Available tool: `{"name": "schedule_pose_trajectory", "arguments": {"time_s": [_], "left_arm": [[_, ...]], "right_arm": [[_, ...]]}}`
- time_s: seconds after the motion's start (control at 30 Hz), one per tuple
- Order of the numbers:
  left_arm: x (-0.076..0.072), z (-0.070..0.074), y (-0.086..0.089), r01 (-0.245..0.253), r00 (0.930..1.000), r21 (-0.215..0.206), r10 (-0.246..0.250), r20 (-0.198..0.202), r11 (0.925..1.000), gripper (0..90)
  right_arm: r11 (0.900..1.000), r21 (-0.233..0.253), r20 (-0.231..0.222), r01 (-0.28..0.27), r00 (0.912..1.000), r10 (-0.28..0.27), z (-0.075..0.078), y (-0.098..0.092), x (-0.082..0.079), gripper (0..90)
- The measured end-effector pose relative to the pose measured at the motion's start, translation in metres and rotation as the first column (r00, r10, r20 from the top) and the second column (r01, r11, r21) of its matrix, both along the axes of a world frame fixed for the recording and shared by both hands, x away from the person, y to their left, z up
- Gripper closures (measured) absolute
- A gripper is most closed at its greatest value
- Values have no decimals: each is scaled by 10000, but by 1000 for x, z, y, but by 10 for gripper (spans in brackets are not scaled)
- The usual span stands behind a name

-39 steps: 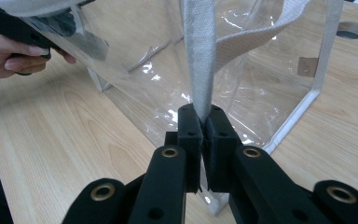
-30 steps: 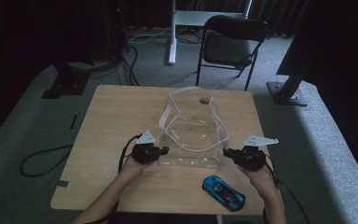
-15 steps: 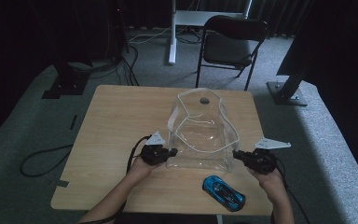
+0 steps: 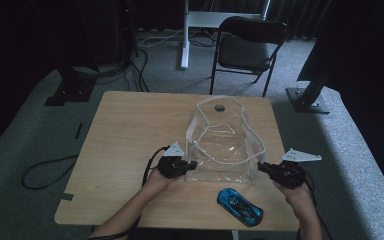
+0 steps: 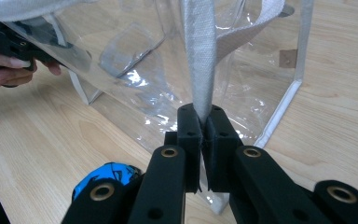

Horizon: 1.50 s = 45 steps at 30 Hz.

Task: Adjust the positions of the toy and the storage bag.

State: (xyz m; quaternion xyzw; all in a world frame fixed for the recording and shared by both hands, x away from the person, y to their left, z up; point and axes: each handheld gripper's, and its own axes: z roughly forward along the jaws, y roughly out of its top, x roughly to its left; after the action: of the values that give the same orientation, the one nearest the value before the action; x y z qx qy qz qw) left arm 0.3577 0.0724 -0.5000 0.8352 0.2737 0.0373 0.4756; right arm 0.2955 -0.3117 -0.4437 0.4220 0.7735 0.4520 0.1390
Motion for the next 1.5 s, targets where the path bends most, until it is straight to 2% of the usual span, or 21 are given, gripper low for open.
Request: {"name": "schedule_pose_trajectory", "arguments": {"time_s": [0.2, 0.3, 0.37, 0.4, 0.43, 0.5, 0.57, 0.63, 0.67, 0.77, 0.83, 0.87, 0.93, 1.0, 1.07, 1.27, 1.43, 1.5], "left_arm": [[0, 0, -2, 1, 10000, -24, -1, -79, 10000, 869], [2, 0, -2, -8, 9997, -126, 5, -229, 9999, 823], [2, -1, -1, -7, 9995, -160, 2, -317, 9999, 773], [2, -1, -1, 92, 9992, -190, -99, -394, 9998, 731], [2, -1, -1, 92, 9992, -190, -99, -394, 9998, 673], [1, 0, -1, 137, 9993, -127, -141, -344, 9998, 618], [0, 1, -2, 98, 9996, -33, -99, -248, 9999, 545], [-1, 2, -1, 134, 9998, -28, -134, -153, 9999, 458], [-1, 3, -2, 124, 9999, 12, -124, -109, 9999, 434], [-1, 5, -2, 161, 9999, 5, -161, -64, 9999, 290], [0, 8, -1, 54, 10000, 206, -54, 15, 9998, 197], [-1, 9, -1, -74, 9998, 333, 68, 197, 9994, 144], [-1, 11, 2, -118, 9998, 371, 111, 185, 9992, 96], [-1, 12, 4, -181, 9997, 387, 175, 182, 9991, 89], [-1, 13, 6, -192, 9997, 510, 184, 174, 9985, 1], [-3, 18, 16, -402, 9984, 552, 379, 413, 9977, 2], [-3, 22, 28, -842, 9947, 699, 796, 655, 9940, 3], [-2, 23, 35, -979, 9930, 768, 923, 733, 9922, 3]], "right_arm": [[10000, 8, -58, -6, 10000, 6, 0, -1, -3, 846], [9997, 144, -135, -183, 9997, 185, 1, 0, -4, 720], [9996, 183, -138, -202, 9997, 205, 1, 0, -4, 691], [9991, 324, -250, -271, 9993, 279, 1, 2, -5, 601], [9991, 324, -250, -271, 9993, 279, 1, 2, -5, 601], [9979, 502, -244, -402, 9988, 414, 0, 2, -7, 504], [9966, 713, -230, -405, 9988, 422, 0, 1, -8, 465], [9961, 785, -24, -407, 9992, 410, -1, 1, -10, 391], [9958, 826, 4, -402, 9992, 403, -2, 1, -11, 384], [9961, 787, 80, -401, 9992, 395, -2, 2, -13, 339], [9967, 733, 87, -359, 9993, 354, -2, 3, -14, 299], [9964, 771, 53, -345, 9994, 342, -2, 3, -15, 287], [9957, 834, -22, -405, 9992, 409, -2, 3, -17, 244], [9954, 845, -9, -459, 9989, 461, -3, 4, -20, 161], [9964, 751, -42, -388, 9992, 392, -3, 5, -22, 138], [9967, 724, -15, -372, 9993, 374, -6, 9, -30, 133], [9959, 724, 5, -537, 9986, 538, -10, 11, -36, 133], [9962, 536, 86, -689, 9976, 686, -12, 12, -39, 133]]}}
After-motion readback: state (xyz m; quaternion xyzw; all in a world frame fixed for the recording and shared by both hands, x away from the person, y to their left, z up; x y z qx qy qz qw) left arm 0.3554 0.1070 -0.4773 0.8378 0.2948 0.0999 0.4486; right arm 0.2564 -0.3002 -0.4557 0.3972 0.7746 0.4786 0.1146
